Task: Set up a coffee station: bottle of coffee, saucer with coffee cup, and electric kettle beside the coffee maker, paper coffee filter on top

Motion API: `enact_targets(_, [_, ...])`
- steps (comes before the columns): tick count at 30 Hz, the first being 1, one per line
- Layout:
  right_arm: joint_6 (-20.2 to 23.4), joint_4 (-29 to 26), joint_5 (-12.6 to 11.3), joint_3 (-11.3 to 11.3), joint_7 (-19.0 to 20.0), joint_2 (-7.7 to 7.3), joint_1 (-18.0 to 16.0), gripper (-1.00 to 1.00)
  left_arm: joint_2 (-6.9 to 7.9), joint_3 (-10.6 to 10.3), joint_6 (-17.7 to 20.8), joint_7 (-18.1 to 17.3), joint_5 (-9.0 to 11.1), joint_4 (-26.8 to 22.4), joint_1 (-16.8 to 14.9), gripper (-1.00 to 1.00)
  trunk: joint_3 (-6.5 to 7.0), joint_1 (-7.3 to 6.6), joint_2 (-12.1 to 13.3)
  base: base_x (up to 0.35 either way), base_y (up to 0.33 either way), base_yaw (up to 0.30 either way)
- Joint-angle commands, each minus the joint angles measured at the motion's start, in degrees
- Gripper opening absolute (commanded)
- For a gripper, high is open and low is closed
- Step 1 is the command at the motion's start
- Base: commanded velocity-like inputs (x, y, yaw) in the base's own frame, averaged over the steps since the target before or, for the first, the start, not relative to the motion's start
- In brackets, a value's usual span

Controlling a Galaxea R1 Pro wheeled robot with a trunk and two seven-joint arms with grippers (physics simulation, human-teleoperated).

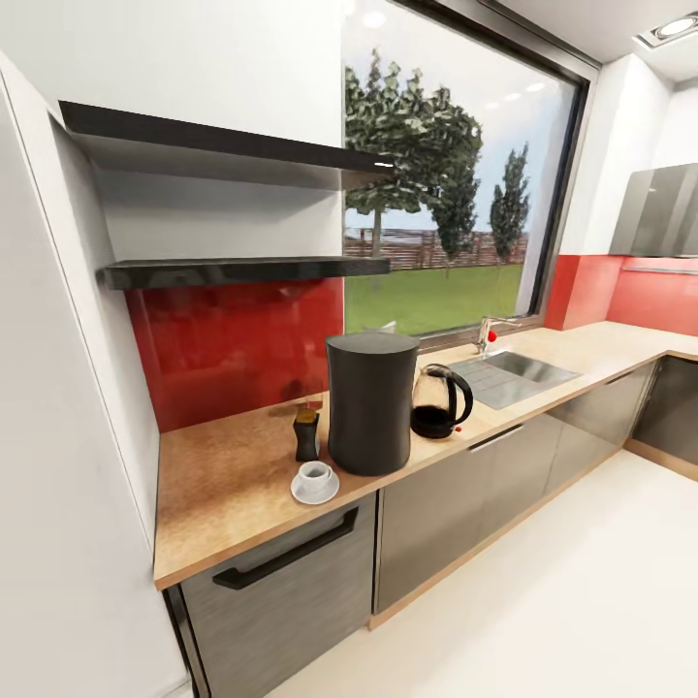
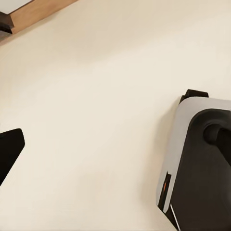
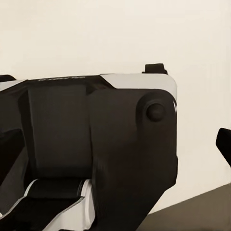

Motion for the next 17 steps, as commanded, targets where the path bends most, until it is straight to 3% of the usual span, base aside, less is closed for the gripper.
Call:
enact_targets(1, [-0.12, -0.08, -0.45, 0.46, 0.08, 0.01, -0.01, 1.0, -0.01, 0.44, -0.21, 0.19, -0.6, 0.09, -0.03, 1.0, -0.02, 0.02, -0.04, 0.0, 0.0, 0.0])
enact_targets(3, [-1.45, -0.12, -0.48, 0.43, 0.08, 0.03, -0.03, 1.0, -0.02, 0.46, -0.22, 0.22, -0.6, 0.05, -0.03, 1.0, -0.02, 0.02, -0.04, 0.0, 0.0, 0.0])
enact_targets(9, [-16.5, -0.14, -0.47, 0.46, 0.11, 0.02, -0.04, 1.0, -0.06, 0.6, -0.25, 0.25, -0.6, 0.01, -0.03, 1.0, -0.02, 0.02, -0.04, 0.0, 0.0, 0.0])
enact_targets(17, [-19.69, -0.07, -0.47, 0.5, 0.15, -0.04, -0.03, 1.0, -0.11, 0.65, -0.34, 0.25, -0.54, 0.01, -0.03, 1.0, -0.02, 0.02, -0.04, 0.0, 0.0, 0.0])
